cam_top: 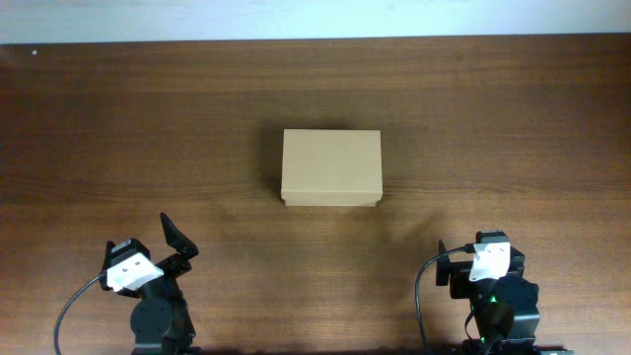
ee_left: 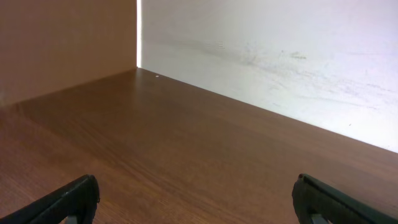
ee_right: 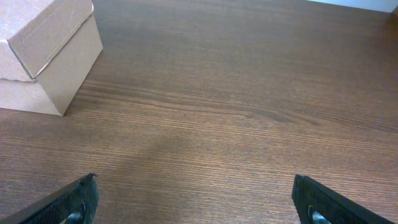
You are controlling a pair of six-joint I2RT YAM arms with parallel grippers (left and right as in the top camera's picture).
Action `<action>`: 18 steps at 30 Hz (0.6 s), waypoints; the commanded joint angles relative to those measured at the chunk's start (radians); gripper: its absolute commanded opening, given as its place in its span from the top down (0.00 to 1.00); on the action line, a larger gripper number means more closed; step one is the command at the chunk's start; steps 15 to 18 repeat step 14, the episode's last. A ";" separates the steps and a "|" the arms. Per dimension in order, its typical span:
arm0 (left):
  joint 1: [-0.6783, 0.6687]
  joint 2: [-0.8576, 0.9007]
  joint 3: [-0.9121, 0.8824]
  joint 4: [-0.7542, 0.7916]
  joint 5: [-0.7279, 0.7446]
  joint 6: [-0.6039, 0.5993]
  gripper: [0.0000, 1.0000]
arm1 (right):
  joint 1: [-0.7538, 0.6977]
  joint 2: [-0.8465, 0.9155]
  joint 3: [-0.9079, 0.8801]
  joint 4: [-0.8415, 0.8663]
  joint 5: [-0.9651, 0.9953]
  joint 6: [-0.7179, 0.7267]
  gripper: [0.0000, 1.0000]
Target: Pack container
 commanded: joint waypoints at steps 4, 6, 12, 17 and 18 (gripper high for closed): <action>0.006 -0.008 -0.003 -0.005 -0.007 0.010 0.00 | -0.007 -0.012 -0.008 0.001 -0.006 0.008 0.01; 0.006 -0.008 -0.003 -0.005 -0.007 0.010 0.00 | -0.007 -0.012 -0.008 0.001 -0.006 0.008 0.01; 0.006 -0.008 -0.003 -0.005 -0.007 0.010 0.00 | -0.007 -0.012 -0.008 0.001 -0.006 0.008 0.01; 0.006 -0.008 -0.003 -0.005 -0.007 0.010 0.00 | -0.007 -0.012 -0.008 0.001 -0.006 0.008 0.01; 0.006 -0.008 -0.003 -0.005 -0.007 0.010 0.00 | -0.007 -0.012 -0.008 0.001 -0.006 0.008 0.01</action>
